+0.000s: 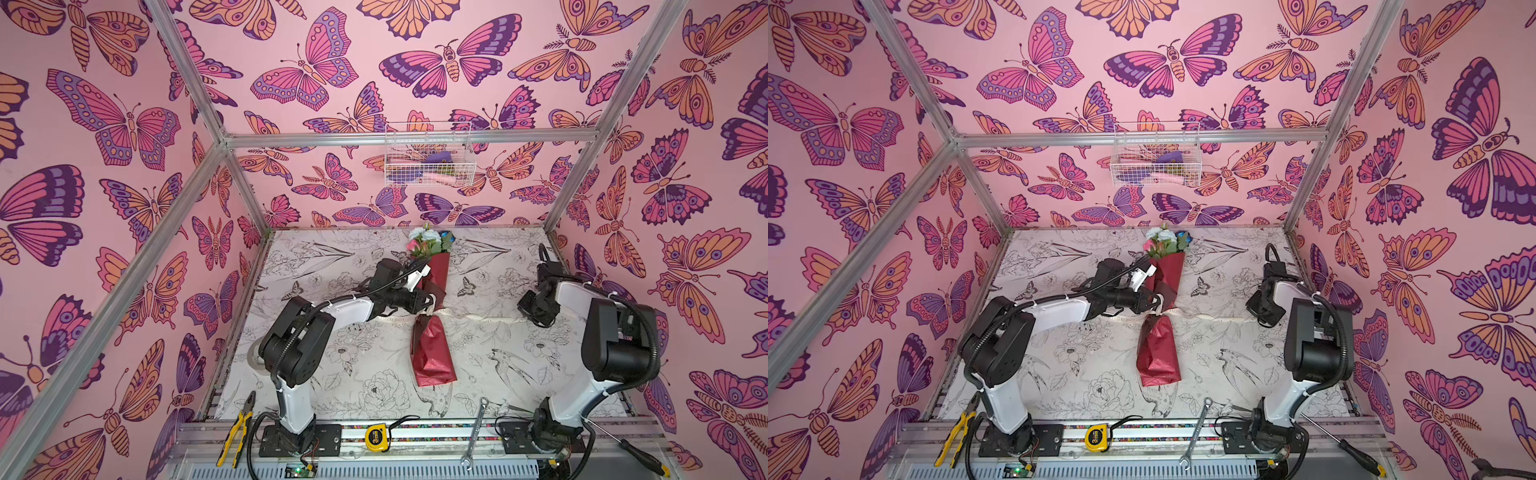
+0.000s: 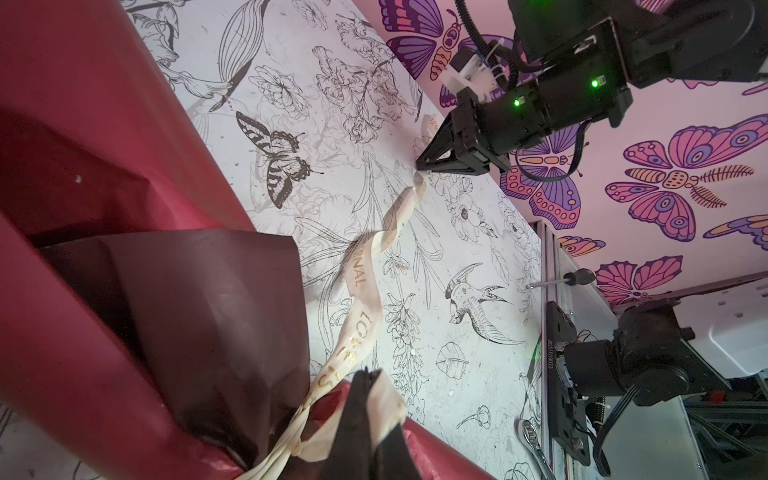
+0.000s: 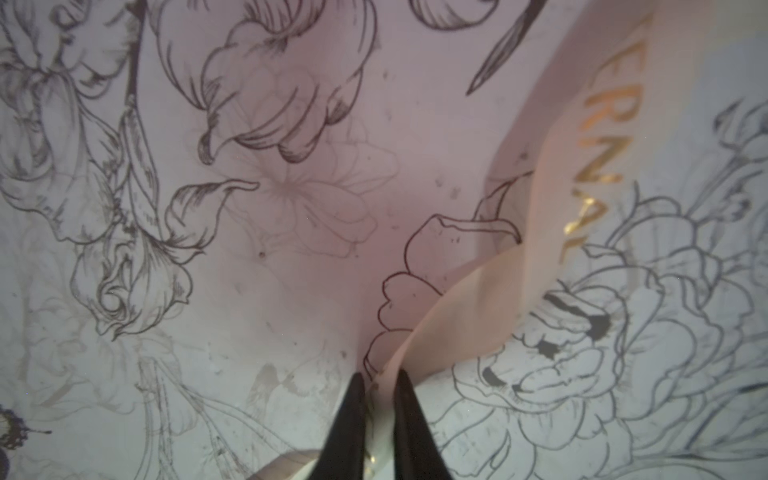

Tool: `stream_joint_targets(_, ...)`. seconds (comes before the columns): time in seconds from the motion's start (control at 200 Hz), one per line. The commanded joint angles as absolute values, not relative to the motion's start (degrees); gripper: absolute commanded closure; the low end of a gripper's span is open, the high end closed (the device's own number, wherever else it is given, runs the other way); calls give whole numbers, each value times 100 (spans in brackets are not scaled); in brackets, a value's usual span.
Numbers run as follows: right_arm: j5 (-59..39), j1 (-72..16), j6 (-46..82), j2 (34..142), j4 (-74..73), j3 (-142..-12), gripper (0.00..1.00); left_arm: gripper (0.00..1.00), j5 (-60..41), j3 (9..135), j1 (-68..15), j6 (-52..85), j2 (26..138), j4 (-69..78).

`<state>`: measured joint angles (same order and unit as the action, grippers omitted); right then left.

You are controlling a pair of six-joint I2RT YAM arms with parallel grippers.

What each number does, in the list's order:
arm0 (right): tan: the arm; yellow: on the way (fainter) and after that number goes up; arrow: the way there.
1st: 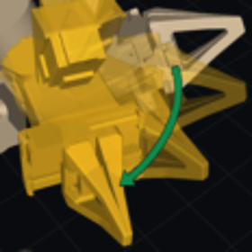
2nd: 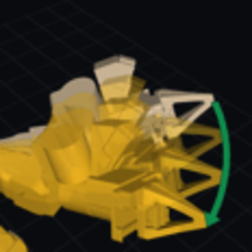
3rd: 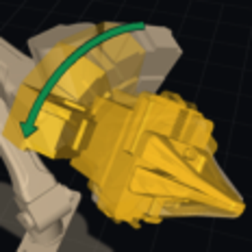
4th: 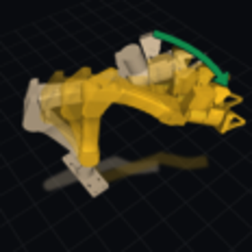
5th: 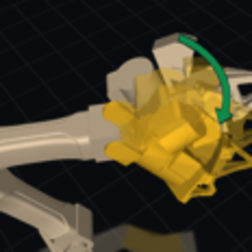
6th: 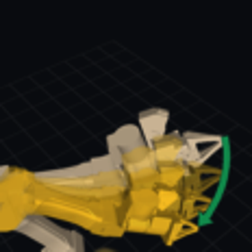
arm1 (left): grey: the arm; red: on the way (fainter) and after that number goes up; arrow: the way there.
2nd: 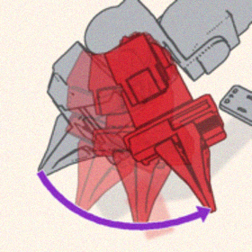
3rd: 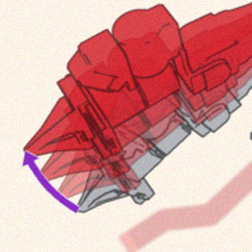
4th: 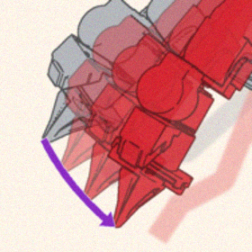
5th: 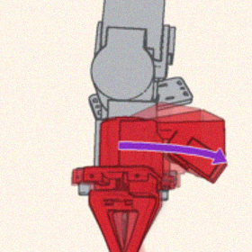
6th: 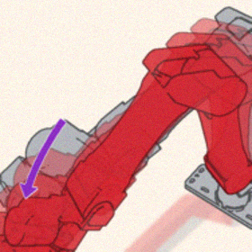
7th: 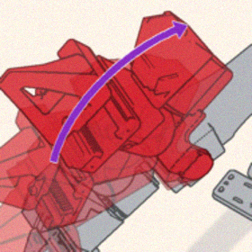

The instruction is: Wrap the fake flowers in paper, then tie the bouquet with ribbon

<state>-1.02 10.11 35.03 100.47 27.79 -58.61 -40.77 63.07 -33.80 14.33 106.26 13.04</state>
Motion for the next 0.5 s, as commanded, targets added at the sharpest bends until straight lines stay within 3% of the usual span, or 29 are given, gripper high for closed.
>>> stream_joint_targets(0.0,-805,1002,3140,10352,2546,-6190,100,100,-4192,6319,-3421,1314,10689,1296)
stream_joint_targets(0.19,-1242,553,2786,9963,2556,-6799,100,100,-4086,6190,-3447,951,10491,1305)
stream_joint_targets(0.496,-1357,-1068,2519,9209,3086,-8184,100,100,-3580,5967,-3631,57,10106,1426)
